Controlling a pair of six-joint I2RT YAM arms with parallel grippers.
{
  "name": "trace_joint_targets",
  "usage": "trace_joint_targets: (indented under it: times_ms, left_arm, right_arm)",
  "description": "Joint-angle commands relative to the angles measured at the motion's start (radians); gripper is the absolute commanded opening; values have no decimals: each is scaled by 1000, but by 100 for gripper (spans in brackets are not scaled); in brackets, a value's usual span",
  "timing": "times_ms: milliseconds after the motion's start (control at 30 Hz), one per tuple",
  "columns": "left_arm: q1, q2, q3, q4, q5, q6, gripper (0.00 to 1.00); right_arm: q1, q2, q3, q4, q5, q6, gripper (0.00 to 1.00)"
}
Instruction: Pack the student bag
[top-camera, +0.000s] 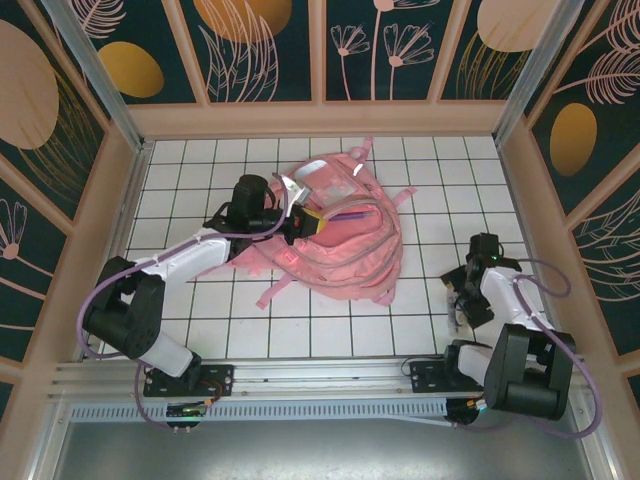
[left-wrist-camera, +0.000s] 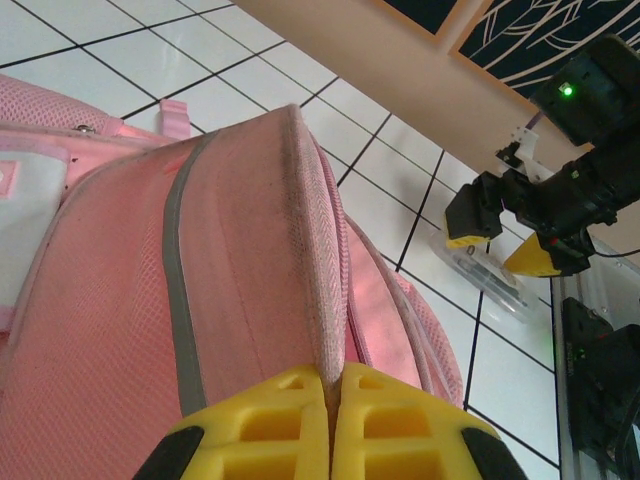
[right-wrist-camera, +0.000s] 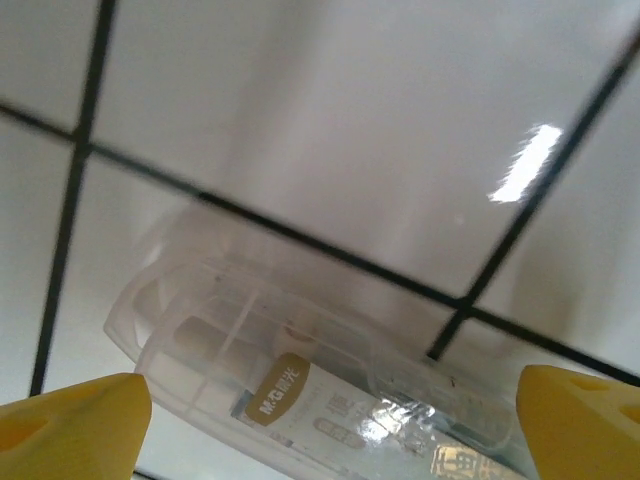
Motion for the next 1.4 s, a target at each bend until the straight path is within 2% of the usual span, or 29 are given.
trace_joint_targets:
  times_ms: [0, 100, 333, 433, 500, 600, 733, 867, 1067, 1167, 1200, 1267, 1300, 1367]
  left_arm:
    - [-2, -40, -13, 78, 7, 0, 0]
    - [-2, -45, -20, 88, 4, -8, 0]
    - [-2, -61, -26, 92, -5, -5, 0]
    - [-2, -67, -26, 95, -6, -8, 0]
    - [-2, -76, -33, 103, -18, -11, 0]
    - [-2, -87, -33, 110, -45, -26, 0]
    - [-2, -103, -44, 150, -66, -69, 0]
    - [-2, -113, -69, 176, -74, -89, 0]
    - [-2, -139, -102, 181, -100, -89, 0]
    - [-2, -163, -116, 175, -123, -86, 0]
    - [-2, -173, -119, 173, -130, -84, 0]
    - [-2, -189, -128, 172, -146, -87, 0]
    - [-3, -195, -129, 171, -153, -91, 0]
    - [-2, -203, -129, 171, -155, -102, 0]
  right_arm:
    - [71, 30, -24, 25, -80, 10, 89]
    - [103, 58, 2, 37, -71, 7, 88]
    - [104, 160, 51, 65, -76, -24, 89]
    - [78, 153, 66, 55, -32, 53, 89]
    - [27, 135, 79, 69, -29, 64, 89]
    - [-29, 143, 123, 77, -81, -19, 90]
    - [-21, 160, 172, -6, -51, -106, 98]
    - [57, 167, 140, -50, -47, -109, 99]
    - [171, 225, 96, -19, -57, -115, 99]
    - [181, 273, 85, 1, -42, -104, 92]
    - [181, 283, 86, 13, -50, -105, 88]
    - [185, 295, 91, 40, -76, -106, 68]
    - [189, 294, 98, 44, -89, -100, 62]
    - [205, 276, 128, 36, -98, -67, 57]
